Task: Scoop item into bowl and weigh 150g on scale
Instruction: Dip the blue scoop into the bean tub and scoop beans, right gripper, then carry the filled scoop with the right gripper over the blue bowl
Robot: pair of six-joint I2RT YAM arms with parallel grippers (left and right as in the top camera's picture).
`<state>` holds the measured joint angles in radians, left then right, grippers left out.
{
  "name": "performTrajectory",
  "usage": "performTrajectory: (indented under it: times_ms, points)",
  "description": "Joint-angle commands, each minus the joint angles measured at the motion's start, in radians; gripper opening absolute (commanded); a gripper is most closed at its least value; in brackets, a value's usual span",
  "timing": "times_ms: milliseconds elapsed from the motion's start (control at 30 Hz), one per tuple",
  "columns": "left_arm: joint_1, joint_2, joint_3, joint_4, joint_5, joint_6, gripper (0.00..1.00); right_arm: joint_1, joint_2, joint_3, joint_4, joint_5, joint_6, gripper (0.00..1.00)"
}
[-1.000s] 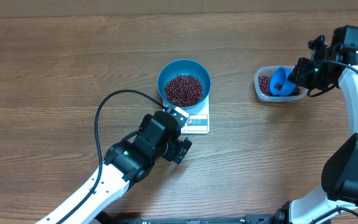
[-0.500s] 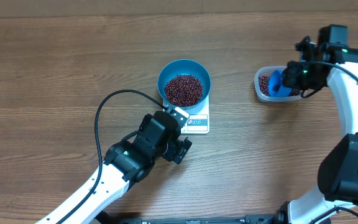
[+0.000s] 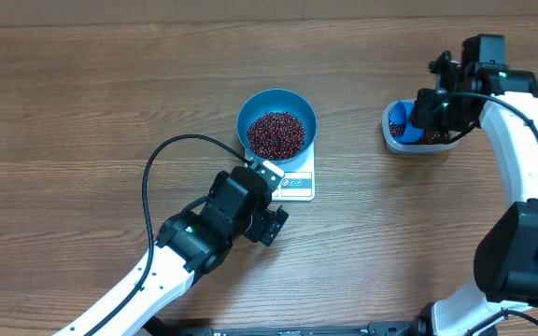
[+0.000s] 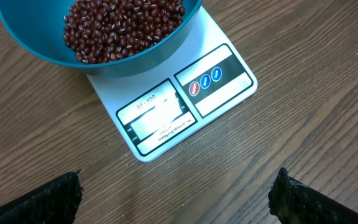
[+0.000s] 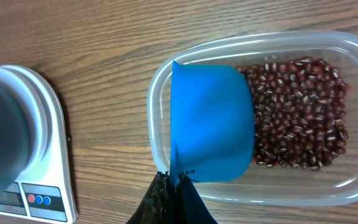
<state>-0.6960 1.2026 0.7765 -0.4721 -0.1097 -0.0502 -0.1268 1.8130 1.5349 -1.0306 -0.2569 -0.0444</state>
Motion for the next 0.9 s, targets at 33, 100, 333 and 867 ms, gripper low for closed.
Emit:
performTrajectory:
  times_ms: [33, 100, 333, 867]
  points:
    - [0.002, 0.007, -0.009, 0.0, -0.013, -0.006, 1.0, -0.065, 0.001, -0.002, 0.009, -0.036, 0.038, 0.04]
    - [0.002, 0.007, -0.009, 0.0, -0.013, -0.006, 1.0, -0.091, 0.001, -0.002, 0.003, -0.036, 0.037, 0.04]
    - [0.002, 0.007, -0.009, 0.0, -0.013, -0.006, 1.0, -0.131, -0.007, 0.003, -0.026, -0.065, -0.02, 0.04]
    - [0.002, 0.007, -0.009, 0.0, -0.013, -0.006, 1.0, -0.13, -0.202, 0.104, -0.124, -0.197, -0.036, 0.04]
